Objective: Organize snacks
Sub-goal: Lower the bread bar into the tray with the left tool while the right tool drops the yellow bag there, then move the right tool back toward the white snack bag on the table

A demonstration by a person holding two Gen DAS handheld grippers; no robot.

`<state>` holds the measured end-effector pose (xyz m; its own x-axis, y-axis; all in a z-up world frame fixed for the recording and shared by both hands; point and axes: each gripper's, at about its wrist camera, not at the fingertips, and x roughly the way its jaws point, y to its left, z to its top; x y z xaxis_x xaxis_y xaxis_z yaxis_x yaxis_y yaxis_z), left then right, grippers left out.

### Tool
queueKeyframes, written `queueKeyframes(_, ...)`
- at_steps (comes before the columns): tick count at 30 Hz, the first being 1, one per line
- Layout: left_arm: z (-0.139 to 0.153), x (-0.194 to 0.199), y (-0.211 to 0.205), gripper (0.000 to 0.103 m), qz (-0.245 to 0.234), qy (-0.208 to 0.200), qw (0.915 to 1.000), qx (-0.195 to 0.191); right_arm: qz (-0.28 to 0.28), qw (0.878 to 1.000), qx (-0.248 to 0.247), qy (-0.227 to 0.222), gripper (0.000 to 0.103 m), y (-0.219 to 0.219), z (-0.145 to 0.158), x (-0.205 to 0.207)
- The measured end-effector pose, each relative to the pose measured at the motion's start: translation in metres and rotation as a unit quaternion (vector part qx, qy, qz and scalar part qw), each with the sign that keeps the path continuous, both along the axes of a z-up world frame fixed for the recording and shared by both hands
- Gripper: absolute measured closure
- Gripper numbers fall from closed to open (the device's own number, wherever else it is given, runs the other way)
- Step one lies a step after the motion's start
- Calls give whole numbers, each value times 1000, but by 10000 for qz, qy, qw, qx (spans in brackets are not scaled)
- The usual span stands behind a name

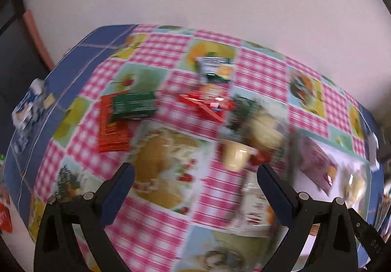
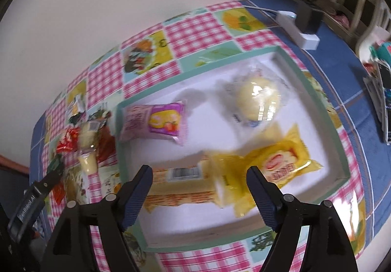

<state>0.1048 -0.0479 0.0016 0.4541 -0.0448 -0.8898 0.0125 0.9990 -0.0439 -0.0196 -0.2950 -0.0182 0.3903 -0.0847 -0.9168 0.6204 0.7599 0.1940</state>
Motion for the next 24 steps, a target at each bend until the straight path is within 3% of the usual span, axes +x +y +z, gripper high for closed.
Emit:
queueKeyframes(2, -1, 4, 18, 3, 157, 20, 9999, 22, 94, 9999, 20, -83, 13, 7, 2, 5)
queueKeyframes(7, -3, 10, 52, 3, 447, 32, 9988, 179, 371, 9991, 16, -199, 11, 23, 5, 16)
queueKeyframes(8, -3, 10, 60, 3, 525, 37, 9984, 202, 413, 9989, 17, -243, 2, 28, 6, 19)
queueKeyframes(9, -3, 10, 65, 3, 569, 39, 9981, 213, 448, 9986, 16, -293, 0, 31, 7, 20)
queueKeyframes(24, 2, 6, 115, 3, 948, 7, 9954, -165, 1255, 9898, 274, -609, 0, 97, 12, 58)
